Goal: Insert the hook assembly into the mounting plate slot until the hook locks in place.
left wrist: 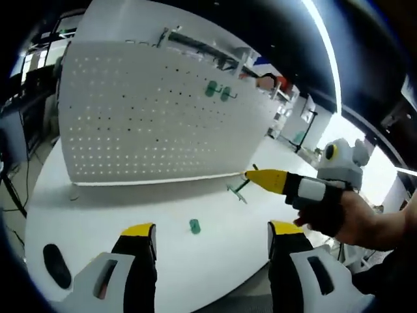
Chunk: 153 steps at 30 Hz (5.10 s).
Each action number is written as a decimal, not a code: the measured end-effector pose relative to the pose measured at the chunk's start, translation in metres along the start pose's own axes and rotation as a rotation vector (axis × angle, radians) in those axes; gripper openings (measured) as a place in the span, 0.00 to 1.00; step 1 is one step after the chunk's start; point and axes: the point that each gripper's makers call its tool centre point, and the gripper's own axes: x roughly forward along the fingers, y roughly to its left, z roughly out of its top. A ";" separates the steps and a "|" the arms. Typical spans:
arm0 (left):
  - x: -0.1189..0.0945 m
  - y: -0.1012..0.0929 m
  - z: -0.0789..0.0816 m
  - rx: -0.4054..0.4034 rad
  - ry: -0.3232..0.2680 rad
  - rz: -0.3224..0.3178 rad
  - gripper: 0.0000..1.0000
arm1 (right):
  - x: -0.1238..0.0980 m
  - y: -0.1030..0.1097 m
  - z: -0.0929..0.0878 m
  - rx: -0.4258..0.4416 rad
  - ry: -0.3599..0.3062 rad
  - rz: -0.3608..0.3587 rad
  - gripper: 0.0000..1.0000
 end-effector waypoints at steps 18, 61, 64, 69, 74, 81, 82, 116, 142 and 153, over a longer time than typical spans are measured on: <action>-0.006 -0.025 0.008 -0.177 -0.059 -0.093 0.35 | -0.013 0.048 0.003 0.037 -0.100 0.064 0.00; -0.016 -0.048 0.032 -0.245 -0.140 -0.191 0.01 | -0.030 0.072 0.021 -0.072 -0.157 0.074 0.02; -0.017 -0.038 0.031 -0.186 -0.126 -0.146 0.01 | -0.031 0.074 0.023 -0.059 -0.125 0.113 0.05; -0.019 -0.028 0.027 -0.046 -0.089 -0.066 0.01 | -0.035 0.071 0.017 -0.085 -0.035 0.161 0.08; -0.017 -0.031 0.025 0.105 -0.069 -0.033 0.01 | -0.032 0.066 0.004 -0.037 0.026 0.187 0.09; -0.015 -0.036 0.025 0.110 -0.072 -0.062 0.01 | -0.029 0.065 0.003 -0.006 0.032 0.204 0.09; -0.015 -0.037 0.025 0.114 -0.068 -0.068 0.01 | -0.028 0.066 0.002 -0.006 0.033 0.208 0.09; -0.018 -0.046 0.016 0.195 0.001 -0.092 0.02 | -0.031 0.071 -0.007 -0.122 0.104 0.236 0.01; -0.008 -0.035 -0.009 0.116 0.040 -0.092 0.04 | -0.023 0.056 -0.028 -0.110 0.165 0.184 0.00; -0.008 -0.018 -0.023 0.133 0.081 -0.038 0.13 | -0.016 0.039 -0.025 -0.115 0.167 0.153 0.00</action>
